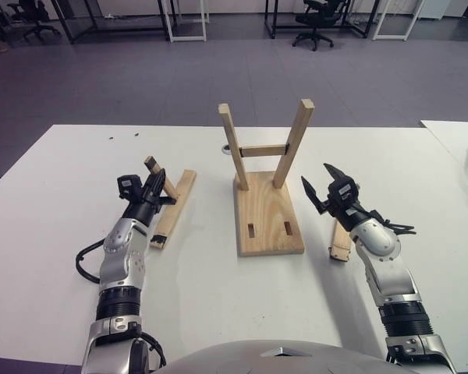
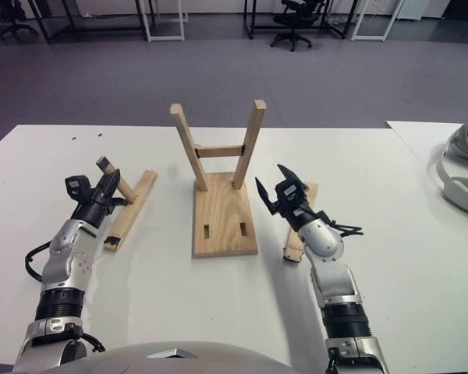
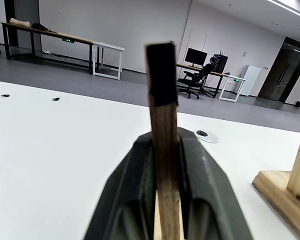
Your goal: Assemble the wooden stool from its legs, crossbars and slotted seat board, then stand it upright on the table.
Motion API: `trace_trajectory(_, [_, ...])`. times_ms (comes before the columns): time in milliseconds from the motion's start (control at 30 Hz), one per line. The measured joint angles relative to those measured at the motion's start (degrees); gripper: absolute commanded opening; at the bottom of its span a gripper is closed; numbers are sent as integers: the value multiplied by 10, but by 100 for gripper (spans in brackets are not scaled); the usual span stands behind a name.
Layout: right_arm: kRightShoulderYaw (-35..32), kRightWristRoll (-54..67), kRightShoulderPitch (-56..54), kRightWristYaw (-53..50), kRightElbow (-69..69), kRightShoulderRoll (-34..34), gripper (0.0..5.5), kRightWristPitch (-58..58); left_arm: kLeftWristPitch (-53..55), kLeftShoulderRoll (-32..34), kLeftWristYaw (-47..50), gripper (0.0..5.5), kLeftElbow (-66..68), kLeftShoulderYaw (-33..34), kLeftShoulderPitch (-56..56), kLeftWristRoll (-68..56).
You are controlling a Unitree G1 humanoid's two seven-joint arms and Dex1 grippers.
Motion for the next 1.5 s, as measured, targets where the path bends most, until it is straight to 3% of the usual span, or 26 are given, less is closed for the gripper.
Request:
trace_trajectory(700, [1, -7, 4, -1, 6, -2, 320, -3, -121, 44, -9, 40, 82, -72, 7, 70])
trace_trajectory(733, [1, -7, 4, -1, 8, -2, 320, -3, -110, 45, -8, 77, 73, -71, 8, 69])
trace_trajectory(1033, [4, -10, 0, -3, 25, -2, 320, -14, 70, 107, -41, 219, -41, -72, 12, 66])
trace_trajectory(1167, [6, -11, 0, -8, 30, -1, 320, -23, 198, 140, -44, 294, -92, -72, 23, 65])
trace_trajectory(1400, [15, -24, 0, -14, 33, 1, 320, -24, 344, 149, -46, 313, -143, -90, 57, 65])
trace_trajectory(1500, [18, -25, 0, -16, 34, 1, 320, -24, 340, 159, -54, 276, -144, -102, 58, 73])
